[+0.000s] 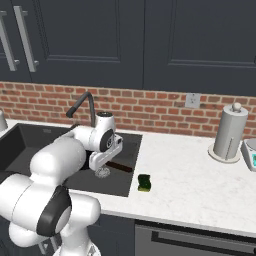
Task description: Pick the pan and sponge and place them into the sink. Then turn on the water.
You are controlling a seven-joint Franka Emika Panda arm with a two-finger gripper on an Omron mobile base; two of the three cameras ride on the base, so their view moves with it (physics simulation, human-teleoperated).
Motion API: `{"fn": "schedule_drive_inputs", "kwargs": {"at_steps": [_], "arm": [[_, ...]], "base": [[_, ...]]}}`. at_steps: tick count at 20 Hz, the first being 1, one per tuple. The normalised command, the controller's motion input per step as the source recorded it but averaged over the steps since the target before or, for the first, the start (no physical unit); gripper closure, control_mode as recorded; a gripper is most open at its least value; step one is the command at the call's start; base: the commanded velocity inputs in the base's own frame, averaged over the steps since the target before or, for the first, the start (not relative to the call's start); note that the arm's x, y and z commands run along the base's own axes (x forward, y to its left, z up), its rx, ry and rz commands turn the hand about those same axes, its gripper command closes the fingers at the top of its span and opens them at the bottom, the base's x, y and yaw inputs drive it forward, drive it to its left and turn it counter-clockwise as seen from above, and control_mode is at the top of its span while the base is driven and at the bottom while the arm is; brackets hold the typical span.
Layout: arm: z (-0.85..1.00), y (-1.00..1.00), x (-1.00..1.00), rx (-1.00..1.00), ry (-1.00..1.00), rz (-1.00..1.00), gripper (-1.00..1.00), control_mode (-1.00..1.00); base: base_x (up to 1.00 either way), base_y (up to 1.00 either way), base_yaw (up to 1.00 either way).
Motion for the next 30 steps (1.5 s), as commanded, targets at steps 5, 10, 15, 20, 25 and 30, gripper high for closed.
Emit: {"fn": "schedule_drive_inputs", "kwargs": {"at_steps": [5,10,15,20,25,30], "arm": [[-0.19,0.05,0.15,-0.02,0.0,0.0,1.0,-1.0],[-0.16,0.05,0.14,-0.01,0.0,0.0,1.0,-1.0],[-0.07,0.13,0.06,0.0,0.0,0.0,1.0,-1.0],[-0.01,0.17,0.09,0.0,0.0,0.0,1.0,-1.0],[-0.01,0.07,0.1,0.0,0.0,0.0,1.0,-1.0],[-0.11,0.0,0.19,0.0,0.0,0.0,1.0,-1.0]], "base": [[0.0,0.0,0.0],[0.0,0.0,0.0],[0.0,0.0,0.0],[0.0,0.0,0.0],[0.0,0.0,0.0],[0.0,0.0,0.0]]}}
